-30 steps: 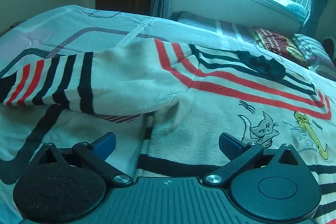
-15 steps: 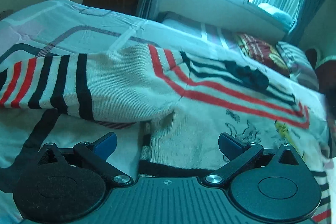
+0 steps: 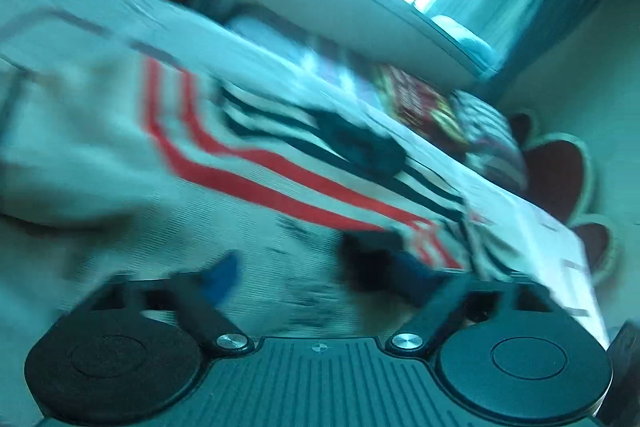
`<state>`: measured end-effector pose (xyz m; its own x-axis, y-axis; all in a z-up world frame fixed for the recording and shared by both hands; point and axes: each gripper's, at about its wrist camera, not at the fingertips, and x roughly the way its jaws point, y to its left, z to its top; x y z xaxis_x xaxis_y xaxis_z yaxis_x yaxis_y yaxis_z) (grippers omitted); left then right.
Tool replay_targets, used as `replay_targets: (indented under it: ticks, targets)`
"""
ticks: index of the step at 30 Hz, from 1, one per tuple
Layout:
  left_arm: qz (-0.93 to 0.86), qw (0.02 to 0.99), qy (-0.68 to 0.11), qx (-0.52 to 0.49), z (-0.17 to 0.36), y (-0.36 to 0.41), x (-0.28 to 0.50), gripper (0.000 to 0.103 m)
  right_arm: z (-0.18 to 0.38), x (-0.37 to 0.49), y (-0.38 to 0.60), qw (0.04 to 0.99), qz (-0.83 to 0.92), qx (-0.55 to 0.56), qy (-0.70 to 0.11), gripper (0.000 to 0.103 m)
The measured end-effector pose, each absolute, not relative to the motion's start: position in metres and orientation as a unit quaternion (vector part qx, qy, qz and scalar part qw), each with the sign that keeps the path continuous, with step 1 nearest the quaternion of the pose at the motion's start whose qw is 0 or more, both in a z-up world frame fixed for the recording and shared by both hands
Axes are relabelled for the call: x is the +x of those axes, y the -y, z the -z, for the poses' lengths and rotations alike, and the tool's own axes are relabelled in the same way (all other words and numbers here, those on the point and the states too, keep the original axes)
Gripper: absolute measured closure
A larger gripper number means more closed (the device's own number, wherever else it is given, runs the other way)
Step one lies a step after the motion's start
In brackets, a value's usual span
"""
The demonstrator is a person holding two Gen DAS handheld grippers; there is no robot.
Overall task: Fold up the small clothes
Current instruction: 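Fold the sleeve across the sweater body with the right gripper while the left gripper grasps the other cuff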
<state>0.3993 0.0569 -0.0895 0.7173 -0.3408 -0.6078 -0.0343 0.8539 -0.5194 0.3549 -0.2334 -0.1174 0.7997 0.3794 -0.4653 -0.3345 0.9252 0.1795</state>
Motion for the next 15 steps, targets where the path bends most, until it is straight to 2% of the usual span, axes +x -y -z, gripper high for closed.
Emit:
replay_targets:
  ticks: [8, 9, 10, 11, 15]
  targets:
    - [0.109, 0.855, -0.395, -0.319, 0.121, 0.003, 0.446, 0.034, 0.118, 0.341, 0.287, 0.953, -0.129, 0.085, -0.260, 0.079]
    - [0.108, 0.854, -0.392, -0.324, 0.123, 0.006, 0.451, 0.040, 0.119, 0.340, 0.291, 0.953, -0.124, 0.086, -0.262, 0.079]
    - [0.104, 0.855, -0.395, -0.320, 0.126, 0.007, 0.457, 0.075, 0.121, 0.339, 0.295, 0.953, -0.119, 0.089, -0.265, 0.078]
    - [0.099, 0.855, -0.405, -0.309, 0.130, 0.010, 0.464, 0.098, 0.123, 0.339, 0.298, 0.952, -0.113, 0.092, -0.269, 0.078]
    - [0.113, 0.876, -0.383, -0.271, 0.116, 0.006, 0.468, 0.098, 0.126, 0.339, 0.309, 0.951, -0.097, 0.107, -0.273, 0.078]
